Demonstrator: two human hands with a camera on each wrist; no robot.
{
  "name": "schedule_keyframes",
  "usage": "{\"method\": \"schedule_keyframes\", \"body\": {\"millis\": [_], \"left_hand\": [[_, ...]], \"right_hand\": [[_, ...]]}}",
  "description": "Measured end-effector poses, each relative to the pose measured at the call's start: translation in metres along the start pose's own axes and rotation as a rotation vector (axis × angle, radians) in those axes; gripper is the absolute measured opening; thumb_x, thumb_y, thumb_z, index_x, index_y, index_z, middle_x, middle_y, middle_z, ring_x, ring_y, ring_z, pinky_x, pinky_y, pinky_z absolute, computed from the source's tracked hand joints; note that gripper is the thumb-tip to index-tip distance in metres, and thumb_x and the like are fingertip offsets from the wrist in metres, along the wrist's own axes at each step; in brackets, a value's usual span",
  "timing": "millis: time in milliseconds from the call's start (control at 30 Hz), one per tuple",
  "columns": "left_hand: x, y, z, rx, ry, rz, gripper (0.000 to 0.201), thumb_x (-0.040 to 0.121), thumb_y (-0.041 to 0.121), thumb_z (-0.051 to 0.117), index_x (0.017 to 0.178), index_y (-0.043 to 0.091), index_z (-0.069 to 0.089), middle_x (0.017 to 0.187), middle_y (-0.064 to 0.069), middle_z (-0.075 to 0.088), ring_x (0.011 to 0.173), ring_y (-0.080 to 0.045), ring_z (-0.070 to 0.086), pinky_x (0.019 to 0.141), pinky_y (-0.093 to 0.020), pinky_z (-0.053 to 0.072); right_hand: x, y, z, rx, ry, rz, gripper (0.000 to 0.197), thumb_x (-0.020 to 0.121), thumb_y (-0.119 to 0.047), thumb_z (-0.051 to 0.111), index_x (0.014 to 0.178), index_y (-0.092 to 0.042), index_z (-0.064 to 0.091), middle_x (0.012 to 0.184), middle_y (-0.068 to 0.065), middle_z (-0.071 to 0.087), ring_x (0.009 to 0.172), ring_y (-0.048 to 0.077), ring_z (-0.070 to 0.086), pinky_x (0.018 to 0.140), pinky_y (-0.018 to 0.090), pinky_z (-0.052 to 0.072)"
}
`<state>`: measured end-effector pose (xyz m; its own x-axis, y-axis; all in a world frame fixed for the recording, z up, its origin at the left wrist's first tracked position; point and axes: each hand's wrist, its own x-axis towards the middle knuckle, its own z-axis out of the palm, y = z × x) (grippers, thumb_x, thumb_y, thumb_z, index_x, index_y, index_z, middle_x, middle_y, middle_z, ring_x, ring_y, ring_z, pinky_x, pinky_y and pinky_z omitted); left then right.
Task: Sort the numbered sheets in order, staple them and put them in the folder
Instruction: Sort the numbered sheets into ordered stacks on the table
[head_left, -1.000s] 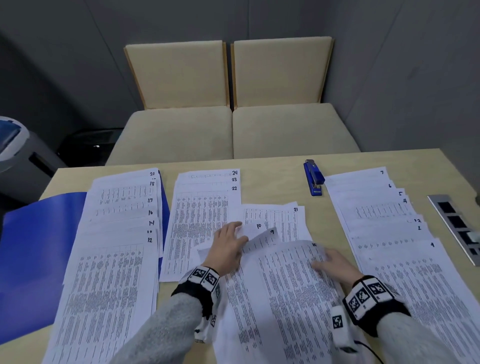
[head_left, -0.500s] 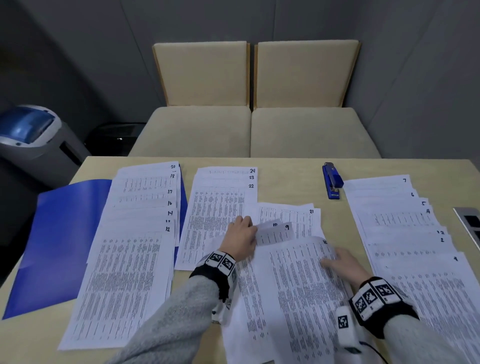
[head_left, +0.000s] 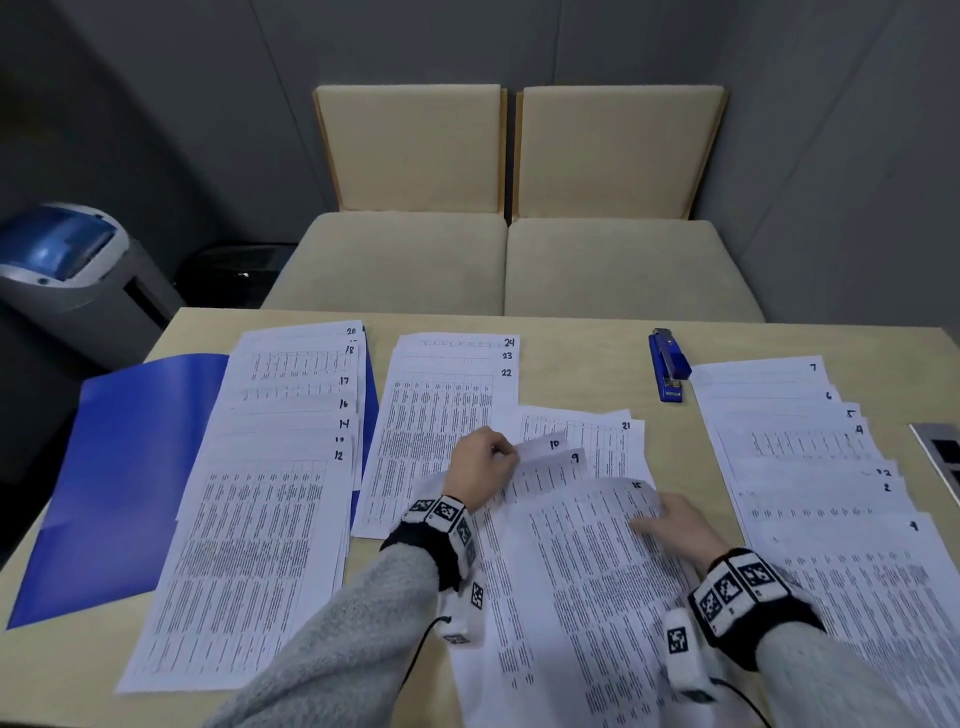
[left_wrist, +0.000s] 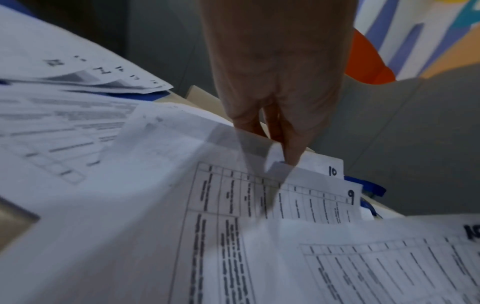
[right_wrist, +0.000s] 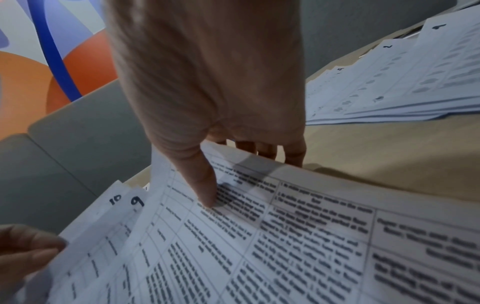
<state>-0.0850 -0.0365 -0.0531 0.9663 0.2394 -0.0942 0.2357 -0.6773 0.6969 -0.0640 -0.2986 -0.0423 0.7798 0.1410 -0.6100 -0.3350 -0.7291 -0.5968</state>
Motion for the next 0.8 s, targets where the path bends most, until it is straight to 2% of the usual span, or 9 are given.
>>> {"method": "schedule_keyframes", "body": {"millis": [100,167,233,300,400,467,533,667,800], "left_hand": [[-0.001,0.004,0.000,-0.029,-0.059,0.030,0.017,0.081,-0.001,0.053,0.087,0.010,0.065,0.084,0.001,0.062,0.074,-0.011,0.053,0.067,-0.020,0.040],[0.000,0.006,-0.003,-0.015,-0.101,0.051,0.025,0.084,-0.002,0.049,0.101,0.013,0.058,0.097,0.000,0.066,0.085,-0.014,0.059,0.086,-0.028,0.043],[0.004,0.000,-0.012,0.111,-0.090,0.043,0.038,0.088,0.001,0.047,0.121,0.021,0.050,0.118,0.006,0.062,0.109,-0.012,0.057,0.113,-0.045,0.020],[0.013,-0.015,-0.034,0.217,0.016,-0.040,0.049,0.086,-0.002,0.046,0.128,0.022,0.045,0.129,0.006,0.054,0.123,-0.012,0.048,0.116,-0.053,0.007],[0.026,-0.052,-0.087,0.402,0.244,-0.219,0.053,0.079,-0.003,0.049,0.127,0.018,0.047,0.129,-0.006,0.051,0.120,-0.023,0.048,0.111,-0.050,0.027],[0.029,-0.081,-0.123,0.554,0.273,-0.333,0.052,0.079,-0.001,0.051,0.128,0.018,0.044,0.129,-0.009,0.048,0.119,-0.027,0.045,0.106,-0.048,0.030],[0.031,-0.108,-0.149,0.680,0.147,-0.425,0.053,0.082,0.004,0.051,0.131,0.021,0.039,0.132,-0.007,0.044,0.124,-0.028,0.040,0.108,-0.052,0.026],[0.036,-0.137,-0.177,0.803,-0.123,-0.439,0.047,0.087,0.012,0.045,0.131,0.030,0.039,0.138,-0.002,0.041,0.132,-0.028,0.033,0.114,-0.059,0.007],[0.039,-0.144,-0.188,0.867,-0.240,-0.309,0.030,0.092,0.024,0.048,0.121,0.031,0.050,0.132,-0.002,0.049,0.129,-0.027,0.040,0.114,-0.061,0.004]], "right_hand": [[-0.001,-0.003,0.001,-0.005,-0.002,-0.003,0.014,0.089,-0.010,0.059,0.101,-0.017,0.058,0.099,0.004,0.065,0.095,0.023,0.062,0.082,0.030,0.049],[0.000,-0.002,0.002,-0.023,0.016,-0.012,0.021,0.088,-0.005,0.055,0.106,-0.014,0.061,0.099,0.005,0.066,0.095,0.024,0.062,0.080,0.030,0.050],[0.001,-0.001,0.000,-0.039,0.036,-0.016,0.028,0.086,-0.001,0.050,0.109,-0.011,0.063,0.097,0.005,0.067,0.092,0.024,0.062,0.075,0.029,0.050],[0.000,-0.001,-0.005,-0.038,0.057,-0.010,0.033,0.085,0.001,0.048,0.111,-0.011,0.063,0.099,0.006,0.068,0.094,0.026,0.062,0.079,0.032,0.051],[0.001,-0.004,-0.019,0.007,0.111,-0.006,0.033,0.083,0.003,0.050,0.110,-0.011,0.065,0.099,0.008,0.069,0.094,0.028,0.063,0.088,0.041,0.052],[-0.005,-0.016,-0.028,0.095,0.159,-0.010,0.022,0.086,0.004,0.052,0.095,-0.012,0.064,0.083,0.005,0.066,0.081,0.025,0.062,0.076,0.040,0.053],[-0.009,-0.030,-0.039,0.226,0.180,-0.005,0.022,0.090,0.005,0.052,0.081,-0.015,0.058,0.076,0.004,0.061,0.070,0.018,0.056,0.060,0.031,0.044],[-0.003,-0.066,-0.055,0.410,0.231,-0.009,0.025,0.091,0.006,0.049,0.114,0.002,0.059,0.110,0.017,0.063,0.086,0.027,0.057,0.080,0.038,0.047],[0.002,-0.120,-0.048,0.657,0.304,-0.032,0.034,0.091,0.008,0.048,0.124,0.005,0.053,0.119,0.016,0.059,0.096,0.032,0.060,0.072,0.033,0.048]]}}
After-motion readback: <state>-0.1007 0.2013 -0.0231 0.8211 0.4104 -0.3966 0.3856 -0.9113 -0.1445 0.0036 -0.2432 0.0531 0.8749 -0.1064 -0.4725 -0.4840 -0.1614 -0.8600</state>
